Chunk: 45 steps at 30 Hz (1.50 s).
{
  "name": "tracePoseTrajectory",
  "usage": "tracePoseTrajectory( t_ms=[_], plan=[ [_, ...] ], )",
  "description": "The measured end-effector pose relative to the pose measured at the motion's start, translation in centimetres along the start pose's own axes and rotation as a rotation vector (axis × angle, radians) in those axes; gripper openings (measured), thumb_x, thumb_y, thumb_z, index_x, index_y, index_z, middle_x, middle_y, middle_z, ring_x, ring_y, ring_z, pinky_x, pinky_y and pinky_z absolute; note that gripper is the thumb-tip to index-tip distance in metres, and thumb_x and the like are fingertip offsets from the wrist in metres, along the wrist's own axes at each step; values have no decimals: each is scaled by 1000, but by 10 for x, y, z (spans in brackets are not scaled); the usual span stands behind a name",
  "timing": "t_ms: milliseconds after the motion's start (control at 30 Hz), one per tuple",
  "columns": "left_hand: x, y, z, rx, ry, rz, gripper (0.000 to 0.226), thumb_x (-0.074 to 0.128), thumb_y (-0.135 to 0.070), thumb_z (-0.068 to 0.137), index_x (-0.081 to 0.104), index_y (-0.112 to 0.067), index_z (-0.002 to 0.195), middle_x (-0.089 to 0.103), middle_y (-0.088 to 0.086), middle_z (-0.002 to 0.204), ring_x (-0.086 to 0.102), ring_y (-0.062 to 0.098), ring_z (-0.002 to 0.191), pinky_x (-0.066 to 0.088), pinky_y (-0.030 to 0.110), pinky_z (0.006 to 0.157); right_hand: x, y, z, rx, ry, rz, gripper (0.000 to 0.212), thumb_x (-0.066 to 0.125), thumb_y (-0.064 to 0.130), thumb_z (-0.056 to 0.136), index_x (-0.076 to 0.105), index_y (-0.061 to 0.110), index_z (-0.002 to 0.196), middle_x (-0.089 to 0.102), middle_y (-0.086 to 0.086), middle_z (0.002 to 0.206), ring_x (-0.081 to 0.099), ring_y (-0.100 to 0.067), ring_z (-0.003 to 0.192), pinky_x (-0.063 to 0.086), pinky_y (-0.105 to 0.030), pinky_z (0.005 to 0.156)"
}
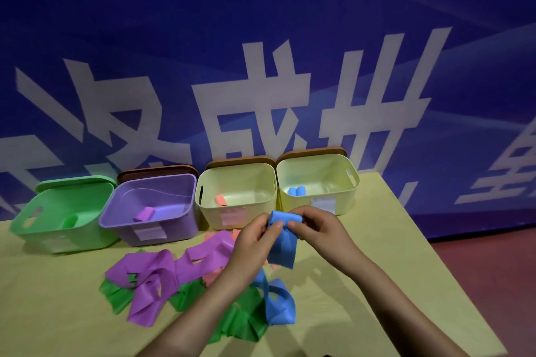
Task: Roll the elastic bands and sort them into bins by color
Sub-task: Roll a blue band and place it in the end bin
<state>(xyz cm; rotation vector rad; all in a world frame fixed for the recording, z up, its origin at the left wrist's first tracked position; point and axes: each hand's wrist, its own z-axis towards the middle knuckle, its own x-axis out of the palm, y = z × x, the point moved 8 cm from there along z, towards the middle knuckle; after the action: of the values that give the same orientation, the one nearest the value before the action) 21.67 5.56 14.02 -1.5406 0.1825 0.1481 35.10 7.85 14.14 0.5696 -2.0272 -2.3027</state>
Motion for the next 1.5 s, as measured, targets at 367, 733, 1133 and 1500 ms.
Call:
tracePoseTrajectory(
  t_ms=[367,733,1133,1500],
  plan=[
    [-24,-9,24,141,-148,2,31,61,-23,91,55,4,76,42,-5,59,38,8,59,32,30,56,12,22,29,-165,-35,12,16,63,11,87,62,22,76,55,11,66,47,-6,64,38,-20,62],
    [-15,13,21,-206,-54,-452,35,53,-37,93,71,-11,107,72,10,108,64,23,109,45,42,100,10,39,26,-360,-107,-200,26,61,23,85,73,27,108,67,-1,87,57,-7,80,43,-16,77],
    [-40,21,-6,-242,-227,-424,18,63,-32,78,75,-22,85,71,10,98,63,29,97,45,41,85,35,38,15,-199,127,-79,30,52,16,94,65,26,119,62,5,96,57,-4,90,45,-18,82],
    [-40,12,-24,-119,-162,-118,50,59,-52,77,60,-3,87,48,7,75,47,16,74,35,35,67,35,26,1,-23,50,97,6,63,3,88,68,4,87,61,-8,76,52,-10,67,44,-21,66]
  ],
)
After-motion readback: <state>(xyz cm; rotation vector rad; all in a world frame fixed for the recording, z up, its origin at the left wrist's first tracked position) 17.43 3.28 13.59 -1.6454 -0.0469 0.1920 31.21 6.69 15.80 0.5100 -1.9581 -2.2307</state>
